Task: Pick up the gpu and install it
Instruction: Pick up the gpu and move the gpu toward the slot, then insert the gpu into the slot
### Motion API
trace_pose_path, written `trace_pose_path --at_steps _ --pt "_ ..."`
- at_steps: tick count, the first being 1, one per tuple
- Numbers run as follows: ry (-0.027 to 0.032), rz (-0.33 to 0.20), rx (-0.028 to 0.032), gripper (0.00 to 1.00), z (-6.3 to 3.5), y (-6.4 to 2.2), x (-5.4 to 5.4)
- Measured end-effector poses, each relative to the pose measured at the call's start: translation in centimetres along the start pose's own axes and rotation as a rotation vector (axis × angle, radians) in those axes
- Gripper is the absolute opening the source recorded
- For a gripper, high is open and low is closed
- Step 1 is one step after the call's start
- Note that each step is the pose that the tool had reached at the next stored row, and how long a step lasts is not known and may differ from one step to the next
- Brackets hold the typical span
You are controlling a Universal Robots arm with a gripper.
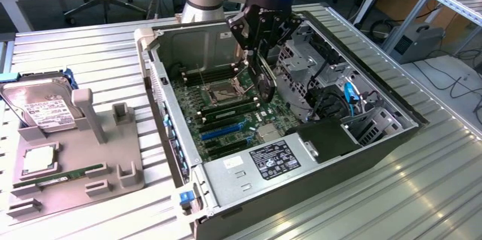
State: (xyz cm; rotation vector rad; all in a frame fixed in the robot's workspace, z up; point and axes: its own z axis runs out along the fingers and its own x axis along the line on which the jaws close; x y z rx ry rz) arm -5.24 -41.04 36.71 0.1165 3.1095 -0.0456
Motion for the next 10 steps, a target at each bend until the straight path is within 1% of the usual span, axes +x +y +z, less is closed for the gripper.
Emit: trace_pose_path --at_steps 7,10 --pt "0.0 -0.001 0.0 0.27 0.0 0.0 0.0" --pt "-0.0003 -0.011 -0.0003 0.27 0.0 0.0 0.0"
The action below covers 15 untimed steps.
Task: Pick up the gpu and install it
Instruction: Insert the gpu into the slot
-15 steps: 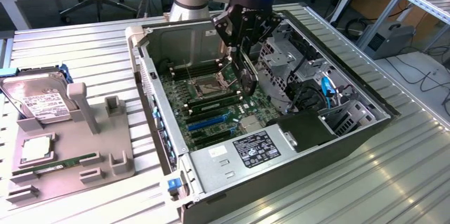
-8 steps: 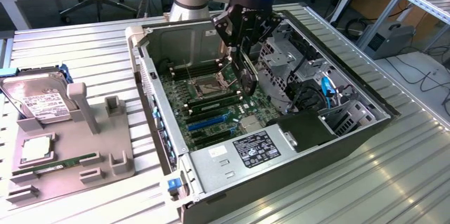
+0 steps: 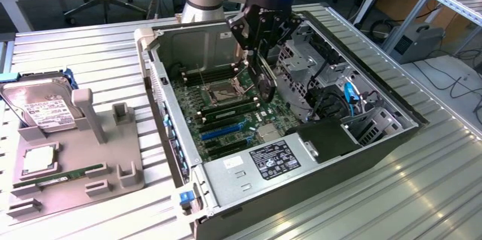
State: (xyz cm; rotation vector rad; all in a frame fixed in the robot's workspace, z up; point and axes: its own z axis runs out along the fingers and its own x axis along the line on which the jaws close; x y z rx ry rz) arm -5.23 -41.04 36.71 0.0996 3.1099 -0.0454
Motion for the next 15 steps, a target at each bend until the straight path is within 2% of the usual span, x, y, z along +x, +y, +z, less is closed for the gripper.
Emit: trace_pose_path --at_steps 15 --pt "-0.0023 -0.083 -0.0026 0.27 0.0 0.0 0.0"
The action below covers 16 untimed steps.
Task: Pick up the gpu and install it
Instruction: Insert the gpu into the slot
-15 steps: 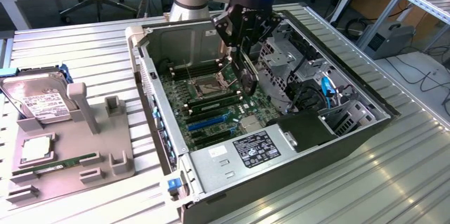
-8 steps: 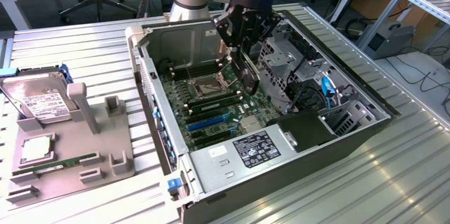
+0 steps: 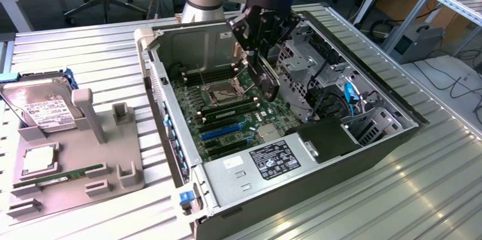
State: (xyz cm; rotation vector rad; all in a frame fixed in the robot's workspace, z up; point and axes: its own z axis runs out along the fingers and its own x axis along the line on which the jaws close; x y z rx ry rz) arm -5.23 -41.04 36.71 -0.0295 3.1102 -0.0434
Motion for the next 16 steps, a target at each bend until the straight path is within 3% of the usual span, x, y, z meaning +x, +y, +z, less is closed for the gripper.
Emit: trace_pose_path --at_steps 16 --pt "-0.0029 -0.104 -0.0032 0.27 0.0 0.0 0.0"
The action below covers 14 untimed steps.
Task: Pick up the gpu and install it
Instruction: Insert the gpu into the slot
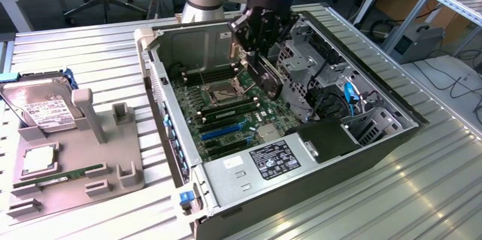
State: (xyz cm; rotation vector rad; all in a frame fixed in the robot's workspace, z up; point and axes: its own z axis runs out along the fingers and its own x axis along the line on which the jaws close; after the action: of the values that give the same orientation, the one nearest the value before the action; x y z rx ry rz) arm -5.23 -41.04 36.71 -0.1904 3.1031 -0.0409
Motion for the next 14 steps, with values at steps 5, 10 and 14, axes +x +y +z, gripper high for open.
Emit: trace_pose_path --at_steps 5,10,14 --pt "-0.0006 -0.021 -0.0006 0.27 0.0 0.0 0.0" --pt "-0.0011 -0.04 -0.0013 0.27 0.0 0.0 0.0" --pt "-0.0015 -0.054 -0.0017 0.27 0.0 0.0 0.0"
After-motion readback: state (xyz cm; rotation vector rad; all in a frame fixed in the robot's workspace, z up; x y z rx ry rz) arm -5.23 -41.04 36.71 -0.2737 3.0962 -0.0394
